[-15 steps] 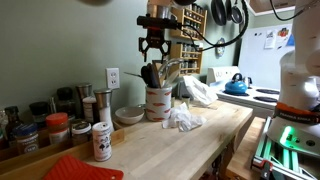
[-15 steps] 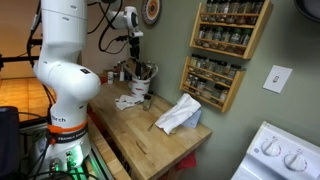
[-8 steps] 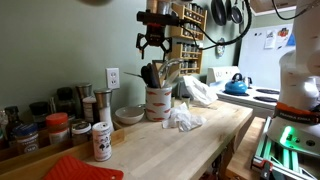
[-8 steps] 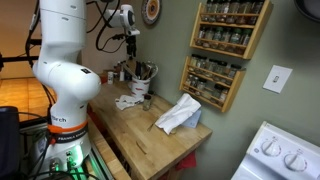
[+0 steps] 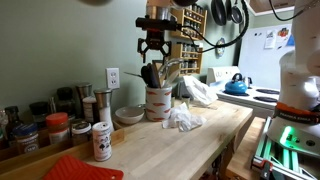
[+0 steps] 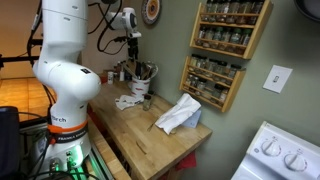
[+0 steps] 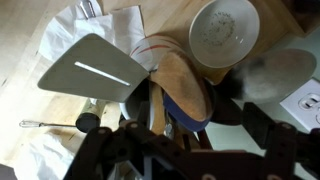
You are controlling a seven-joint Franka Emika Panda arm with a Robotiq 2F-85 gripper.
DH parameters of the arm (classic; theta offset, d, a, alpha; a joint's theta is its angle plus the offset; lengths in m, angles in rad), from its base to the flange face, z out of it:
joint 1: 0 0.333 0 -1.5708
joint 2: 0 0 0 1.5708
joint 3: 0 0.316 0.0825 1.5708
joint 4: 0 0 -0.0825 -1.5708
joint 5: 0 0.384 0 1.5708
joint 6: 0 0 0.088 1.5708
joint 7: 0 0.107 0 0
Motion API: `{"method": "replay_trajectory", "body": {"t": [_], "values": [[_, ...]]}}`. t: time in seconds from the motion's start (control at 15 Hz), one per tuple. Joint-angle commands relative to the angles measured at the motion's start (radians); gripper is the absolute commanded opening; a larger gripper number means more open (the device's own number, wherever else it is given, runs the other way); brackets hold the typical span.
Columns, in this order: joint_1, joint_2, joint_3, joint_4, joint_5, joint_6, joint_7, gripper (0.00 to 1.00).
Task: Move the wooden spoon and spatula to the counter
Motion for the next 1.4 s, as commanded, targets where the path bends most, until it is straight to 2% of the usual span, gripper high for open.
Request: {"method": "replay_trajectory", "body": {"t": [0.0,0.07,0.13,0.2,0.33,0.53,0.6,1.27,1.33], "values": [[0.004,0.021,-0.007,0.017,-0.003,-0.019,0.044,0.69],[0.005,0.025,-0.008,0.02,0.006,-0.02,0.039,0.62],[0.007,0.03,-0.006,0.023,0.012,-0.02,0.037,0.89],[0.009,0.032,-0.004,0.024,0.025,-0.017,0.022,0.89],[0.012,0.039,0.0,0.029,0.052,-0.021,-0.001,0.98],[0.018,0.054,-0.003,0.034,0.038,-0.025,0.016,0.99],[0.019,0.059,-0.004,0.035,0.036,-0.024,0.017,0.82],[0.018,0.075,-0.032,0.031,-0.001,-0.017,0.044,0.05],[0.016,0.072,-0.034,0.032,0.001,-0.023,0.046,0.03]]}}
